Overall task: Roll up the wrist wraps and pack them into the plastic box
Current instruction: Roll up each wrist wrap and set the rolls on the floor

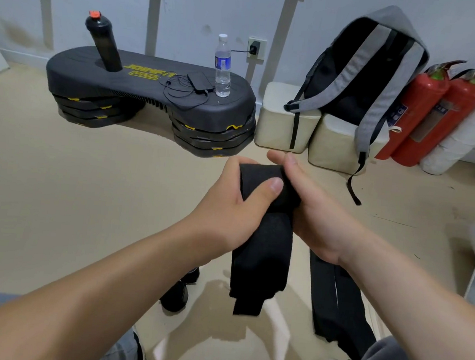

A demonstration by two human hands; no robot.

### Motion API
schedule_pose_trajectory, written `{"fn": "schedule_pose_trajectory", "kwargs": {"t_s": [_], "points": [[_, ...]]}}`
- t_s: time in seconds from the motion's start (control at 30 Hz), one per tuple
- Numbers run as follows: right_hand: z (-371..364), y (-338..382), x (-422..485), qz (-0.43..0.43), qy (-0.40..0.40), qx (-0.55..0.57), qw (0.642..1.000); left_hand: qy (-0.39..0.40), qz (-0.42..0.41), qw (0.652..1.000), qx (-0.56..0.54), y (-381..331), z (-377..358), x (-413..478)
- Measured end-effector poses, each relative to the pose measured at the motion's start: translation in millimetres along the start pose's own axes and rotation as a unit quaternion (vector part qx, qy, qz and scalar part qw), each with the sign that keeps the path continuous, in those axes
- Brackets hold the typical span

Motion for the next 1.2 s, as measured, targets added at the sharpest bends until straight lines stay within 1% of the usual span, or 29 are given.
{"fn": "schedule_pose_trajectory", "kwargs": {"t_s": [0.07,0.13,0.2,0.27,0.37,0.47,0.53,0.57,0.63,0.67,0.73,0.8,0.87,0.93,1.0,1.07,1.13,1.2], "points": [[1,1,-1,-0.005,0.0,-0.059,0.998,0.005,-0.023,1.0,0.015,-1,4,1],[4,5,-3,0.004,-0.002,-0.127,0.992,0.028,-0.056,0.998,0.022,-3,8,4],[9,8,-4,0.014,-0.019,-0.164,0.986,0.059,-0.079,0.995,0.006,-4,14,6],[13,8,-5,0.02,-0.018,-0.167,0.985,0.086,-0.091,0.992,-0.015,-4,18,7],[12,5,-4,0.037,-0.011,-0.153,0.988,0.103,-0.099,0.989,-0.033,-2,22,7],[10,5,-3,0.056,0.001,-0.103,0.993,0.103,-0.106,0.989,-0.017,0,24,11],[8,3,-2,0.058,0.009,-0.071,0.996,0.086,-0.086,0.992,-0.016,3,25,15],[8,1,0,0.056,0.005,-0.054,0.997,0.078,-0.063,0.994,-0.032,4,25,16],[11,-1,2,0.062,-0.015,-0.022,0.998,0.079,0.009,0.992,-0.101,5,23,18],[12,0,2,0.076,-0.023,-0.019,0.997,0.085,0.051,0.984,-0.148,5,21,18],[15,0,0,0.115,-0.028,-0.053,0.992,0.087,0.107,0.968,-0.21,5,18,19],[15,-1,-3,0.152,-0.016,-0.108,0.982,0.09,0.118,0.973,-0.175,7,14,19],[13,-3,-4,0.172,-0.002,-0.166,0.971,0.095,0.116,0.98,-0.132,12,9,17],[12,-3,-3,0.158,0.011,-0.166,0.973,0.077,0.11,0.984,-0.113,16,8,15],[12,0,-3,0.135,-0.001,-0.131,0.982,0.053,0.08,0.99,-0.1,15,9,15],[13,3,-1,0.108,-0.018,-0.09,0.99,0.035,0.045,0.992,-0.112,12,10,17],[15,6,0,0.066,-0.009,-0.031,0.997,0.026,0.019,0.991,-0.131,9,11,17],[14,9,-1,0.009,0.014,-0.015,1.0,0.032,-0.004,0.992,-0.118,8,15,17]]}}
Point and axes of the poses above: each hand's wrist, its own x-axis towards the middle knuckle, its own z-axis out of the back of the hand, y = z × x, the point moved 2 cm from there along x, towards the middle knuckle, and after that the axes turned 11 degrees about -z, right-handed, at the moved point
